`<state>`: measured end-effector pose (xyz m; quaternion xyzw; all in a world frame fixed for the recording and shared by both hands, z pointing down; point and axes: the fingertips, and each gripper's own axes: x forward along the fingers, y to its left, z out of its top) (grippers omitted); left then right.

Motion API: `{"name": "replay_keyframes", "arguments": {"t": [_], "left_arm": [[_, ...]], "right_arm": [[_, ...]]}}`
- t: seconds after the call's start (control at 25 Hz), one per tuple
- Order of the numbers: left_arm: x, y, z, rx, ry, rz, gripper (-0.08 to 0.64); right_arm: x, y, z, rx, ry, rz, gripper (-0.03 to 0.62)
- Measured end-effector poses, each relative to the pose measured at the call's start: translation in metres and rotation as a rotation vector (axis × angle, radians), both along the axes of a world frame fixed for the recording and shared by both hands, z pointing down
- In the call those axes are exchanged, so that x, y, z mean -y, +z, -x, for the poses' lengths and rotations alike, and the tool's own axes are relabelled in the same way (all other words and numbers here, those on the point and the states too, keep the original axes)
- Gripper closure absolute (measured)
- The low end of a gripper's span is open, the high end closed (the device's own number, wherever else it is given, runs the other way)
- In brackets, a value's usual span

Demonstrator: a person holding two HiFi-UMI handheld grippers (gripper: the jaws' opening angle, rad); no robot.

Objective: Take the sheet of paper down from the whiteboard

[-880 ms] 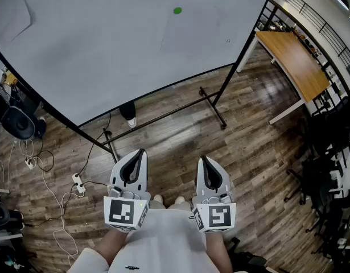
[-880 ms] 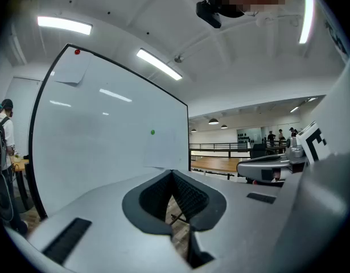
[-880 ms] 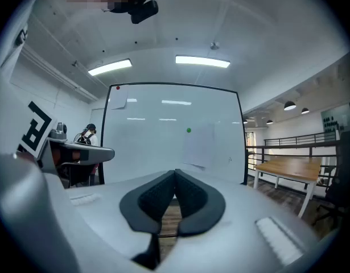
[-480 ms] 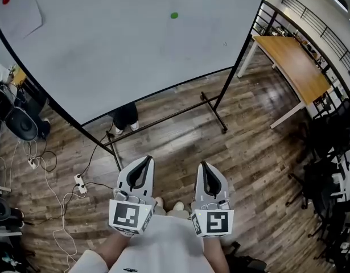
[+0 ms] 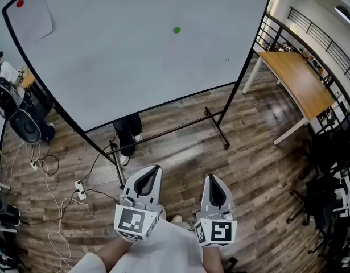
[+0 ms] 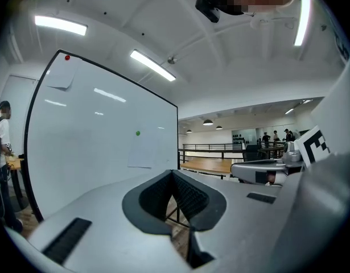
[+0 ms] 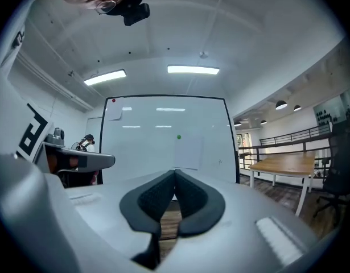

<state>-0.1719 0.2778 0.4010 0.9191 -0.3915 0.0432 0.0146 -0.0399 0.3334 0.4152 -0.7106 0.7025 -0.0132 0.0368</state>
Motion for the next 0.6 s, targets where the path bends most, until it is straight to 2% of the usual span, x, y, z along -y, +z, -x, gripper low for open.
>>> {"name": "replay_keyframes", "arguments": {"t": [0.16, 0.32, 0.6], "left_arm": [[0.02, 0.003, -0.01, 0.017, -0.003, 0.01, 0.554], [0.059, 0.006, -0.026, 0.009, -0.008, 0.003, 0.554], [0.177, -0.004, -0.064, -0.015, 0.012, -0.017, 0.554]], "right_arm": [[0.017, 0.006, -0.007, 0.037, -0.01, 0.013, 0.581], [0.053, 0.008, -0.02, 0.022, -0.026, 0.007, 0.581], [0.165, -0.002, -0.054, 0.01, -0.02, -0.021, 0.581]]}}
